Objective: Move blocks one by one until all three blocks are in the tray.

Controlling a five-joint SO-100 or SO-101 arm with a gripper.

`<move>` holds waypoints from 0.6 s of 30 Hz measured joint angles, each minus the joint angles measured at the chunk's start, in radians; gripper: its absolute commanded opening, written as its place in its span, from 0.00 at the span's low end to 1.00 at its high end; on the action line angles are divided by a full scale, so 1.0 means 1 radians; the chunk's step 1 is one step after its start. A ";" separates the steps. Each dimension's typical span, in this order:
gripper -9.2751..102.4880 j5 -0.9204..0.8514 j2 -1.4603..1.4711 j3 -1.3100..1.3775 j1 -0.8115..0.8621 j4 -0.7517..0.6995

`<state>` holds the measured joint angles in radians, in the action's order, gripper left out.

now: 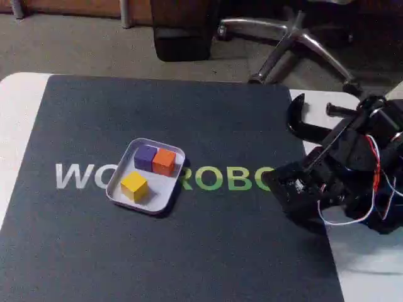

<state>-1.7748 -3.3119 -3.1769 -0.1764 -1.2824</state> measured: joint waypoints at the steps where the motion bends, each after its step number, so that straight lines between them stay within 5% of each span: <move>1: 0.02 0.000 0.000 0.000 0.000 0.000; 18: 0.02 0.000 0.000 0.000 0.006 0.000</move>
<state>-1.7748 -3.3119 -3.1769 -0.1703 -1.2824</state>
